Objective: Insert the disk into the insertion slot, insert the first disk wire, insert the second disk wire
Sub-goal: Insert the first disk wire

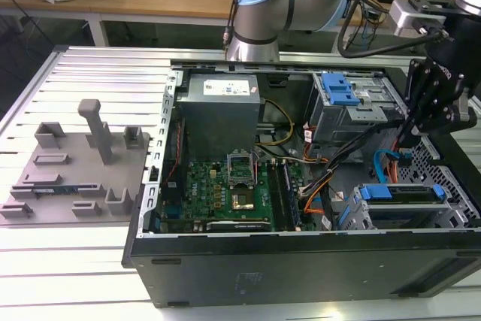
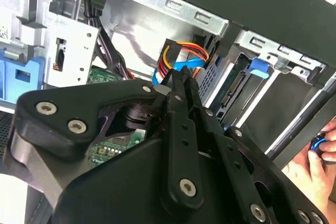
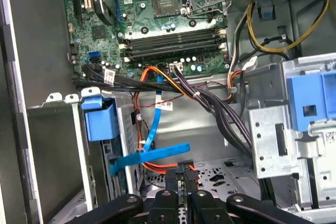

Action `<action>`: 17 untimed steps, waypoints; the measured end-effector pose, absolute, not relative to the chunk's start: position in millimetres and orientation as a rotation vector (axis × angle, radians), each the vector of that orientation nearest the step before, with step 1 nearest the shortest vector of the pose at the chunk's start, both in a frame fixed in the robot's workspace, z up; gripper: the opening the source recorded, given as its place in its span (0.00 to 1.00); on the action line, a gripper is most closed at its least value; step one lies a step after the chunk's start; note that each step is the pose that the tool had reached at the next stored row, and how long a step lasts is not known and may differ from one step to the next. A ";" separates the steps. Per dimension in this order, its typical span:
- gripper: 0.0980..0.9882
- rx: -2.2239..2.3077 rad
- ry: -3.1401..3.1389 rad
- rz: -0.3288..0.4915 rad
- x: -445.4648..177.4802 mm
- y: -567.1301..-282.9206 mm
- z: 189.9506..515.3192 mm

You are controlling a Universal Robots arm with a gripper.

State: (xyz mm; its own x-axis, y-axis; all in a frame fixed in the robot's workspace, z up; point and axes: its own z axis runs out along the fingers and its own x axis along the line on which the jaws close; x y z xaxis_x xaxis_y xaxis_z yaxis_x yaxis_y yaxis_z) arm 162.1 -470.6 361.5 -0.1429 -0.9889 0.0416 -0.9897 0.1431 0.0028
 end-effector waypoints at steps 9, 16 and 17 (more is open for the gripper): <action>0.07 2.017 -2.330 0.065 162.4 -472.0 361.6; 0.07 2.038 -2.350 0.017 162.5 -488.7 361.6; 0.07 2.044 -2.356 0.004 162.5 -490.1 361.6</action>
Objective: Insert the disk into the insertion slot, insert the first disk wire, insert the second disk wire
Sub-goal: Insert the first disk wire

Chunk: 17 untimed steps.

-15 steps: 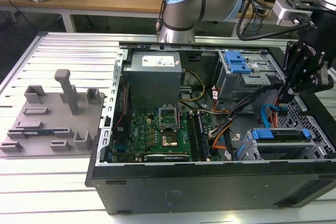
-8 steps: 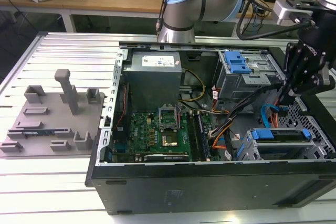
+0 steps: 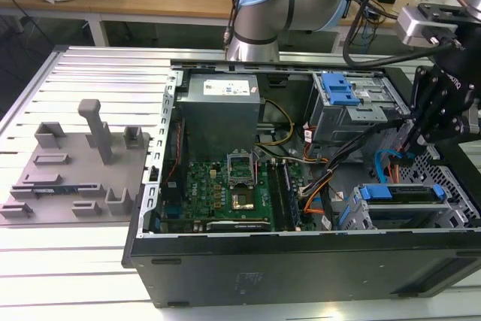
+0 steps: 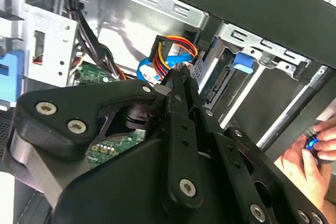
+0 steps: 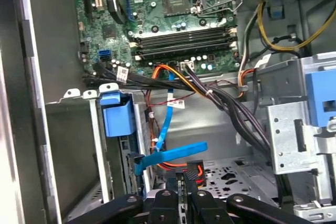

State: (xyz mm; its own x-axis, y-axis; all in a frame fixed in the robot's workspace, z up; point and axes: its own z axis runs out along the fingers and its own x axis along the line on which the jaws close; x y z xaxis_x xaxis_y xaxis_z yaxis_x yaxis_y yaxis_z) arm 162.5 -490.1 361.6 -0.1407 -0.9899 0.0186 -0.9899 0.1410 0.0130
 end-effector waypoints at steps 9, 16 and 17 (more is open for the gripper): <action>0.07 2.049 -2.357 -0.005 162.6 -495.7 361.7; 0.07 2.052 -2.349 -0.009 164.6 -510.3 361.7; 0.07 2.053 -2.348 -0.009 164.8 -511.9 361.7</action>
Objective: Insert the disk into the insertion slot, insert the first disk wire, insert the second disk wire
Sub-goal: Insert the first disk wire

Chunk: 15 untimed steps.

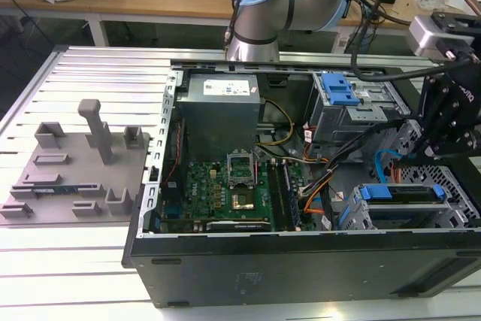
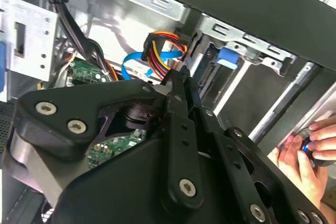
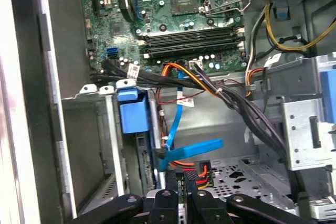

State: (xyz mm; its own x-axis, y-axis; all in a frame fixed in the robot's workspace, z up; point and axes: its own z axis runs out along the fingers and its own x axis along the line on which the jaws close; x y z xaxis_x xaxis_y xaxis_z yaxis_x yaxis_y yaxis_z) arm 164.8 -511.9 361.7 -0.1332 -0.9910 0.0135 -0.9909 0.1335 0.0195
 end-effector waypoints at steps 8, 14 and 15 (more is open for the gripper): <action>0.07 2.068 -2.334 -0.010 166.8 -527.5 361.6; 0.07 2.070 -2.331 -0.009 166.8 -529.8 361.7; 0.07 2.073 -2.329 -0.009 166.8 -531.5 361.6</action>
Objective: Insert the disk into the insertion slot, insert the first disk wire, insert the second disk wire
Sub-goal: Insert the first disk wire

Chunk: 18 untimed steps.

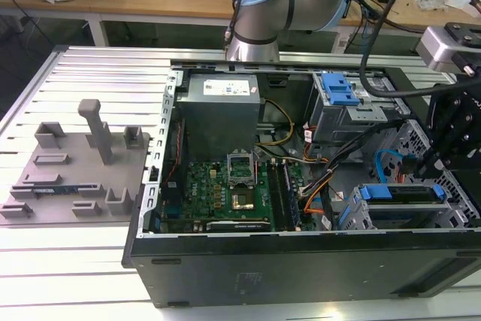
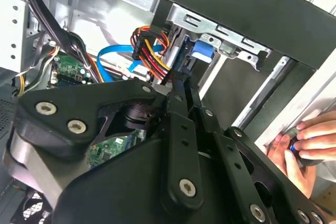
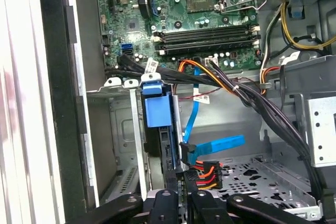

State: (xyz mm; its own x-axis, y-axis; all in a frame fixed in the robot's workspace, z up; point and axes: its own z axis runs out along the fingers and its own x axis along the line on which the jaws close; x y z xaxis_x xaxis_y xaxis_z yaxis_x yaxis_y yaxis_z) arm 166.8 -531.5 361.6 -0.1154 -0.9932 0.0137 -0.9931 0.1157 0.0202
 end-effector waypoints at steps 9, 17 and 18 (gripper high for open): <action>0.07 2.121 -2.302 0.001 166.8 -537.5 358.2; 0.07 2.188 -2.256 -0.020 166.7 -534.5 357.6; 0.07 2.187 -2.258 -0.021 166.7 -533.8 357.4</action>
State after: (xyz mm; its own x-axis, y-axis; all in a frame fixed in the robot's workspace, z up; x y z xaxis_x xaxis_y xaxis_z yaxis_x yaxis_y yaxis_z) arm 166.7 -533.8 357.4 -0.0321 -0.9994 -0.0102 -0.9995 0.0320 0.0083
